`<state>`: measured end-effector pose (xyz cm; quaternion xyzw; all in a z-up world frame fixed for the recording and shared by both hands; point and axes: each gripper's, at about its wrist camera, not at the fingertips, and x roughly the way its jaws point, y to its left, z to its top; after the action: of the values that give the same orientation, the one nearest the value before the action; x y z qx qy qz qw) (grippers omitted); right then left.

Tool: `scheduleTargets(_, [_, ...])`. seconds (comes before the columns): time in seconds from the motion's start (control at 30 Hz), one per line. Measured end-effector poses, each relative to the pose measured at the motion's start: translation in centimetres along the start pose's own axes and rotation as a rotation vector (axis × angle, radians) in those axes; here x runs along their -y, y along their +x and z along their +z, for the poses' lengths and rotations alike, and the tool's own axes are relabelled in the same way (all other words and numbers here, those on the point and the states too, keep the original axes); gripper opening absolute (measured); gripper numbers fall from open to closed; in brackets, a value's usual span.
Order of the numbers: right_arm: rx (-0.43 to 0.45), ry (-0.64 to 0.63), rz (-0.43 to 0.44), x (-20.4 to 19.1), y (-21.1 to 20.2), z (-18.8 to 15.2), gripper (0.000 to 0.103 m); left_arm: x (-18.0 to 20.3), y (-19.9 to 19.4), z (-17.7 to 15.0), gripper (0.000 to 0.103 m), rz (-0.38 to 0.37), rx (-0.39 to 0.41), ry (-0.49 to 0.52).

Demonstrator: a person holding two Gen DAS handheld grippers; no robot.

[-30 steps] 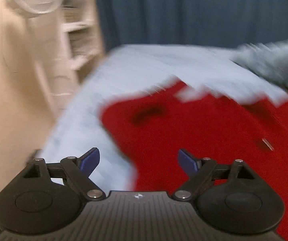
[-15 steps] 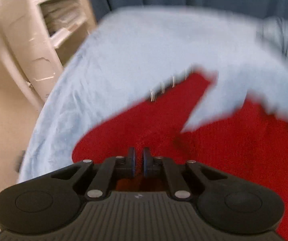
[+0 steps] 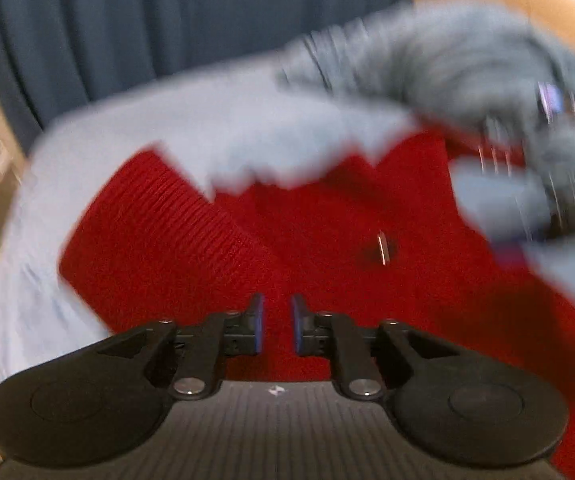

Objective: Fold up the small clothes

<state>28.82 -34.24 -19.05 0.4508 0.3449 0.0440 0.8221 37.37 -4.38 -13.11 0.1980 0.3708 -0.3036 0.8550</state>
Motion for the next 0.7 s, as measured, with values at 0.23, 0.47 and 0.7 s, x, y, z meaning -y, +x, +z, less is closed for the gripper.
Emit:
scheduleTargets(0.23, [-0.043,0.019,0.054,-3.0,9.6,3.6,0.071,-3.8,0.3,-5.5,0.068,0.110,-0.048,-0.132])
scheduleTargets(0.47, [-0.155,0.044,0.031,-6.3,17.2,2.7,0.072,-10.8,-4.2,-11.6,0.091,0.387,-0.010,-0.555])
scheduleTargets(0.7, [-0.055,-0.400,0.017,-19.6,15.7,0.6,0.018,-16.2,-11.0,-19.4,0.091,0.590,0.023,-0.924])
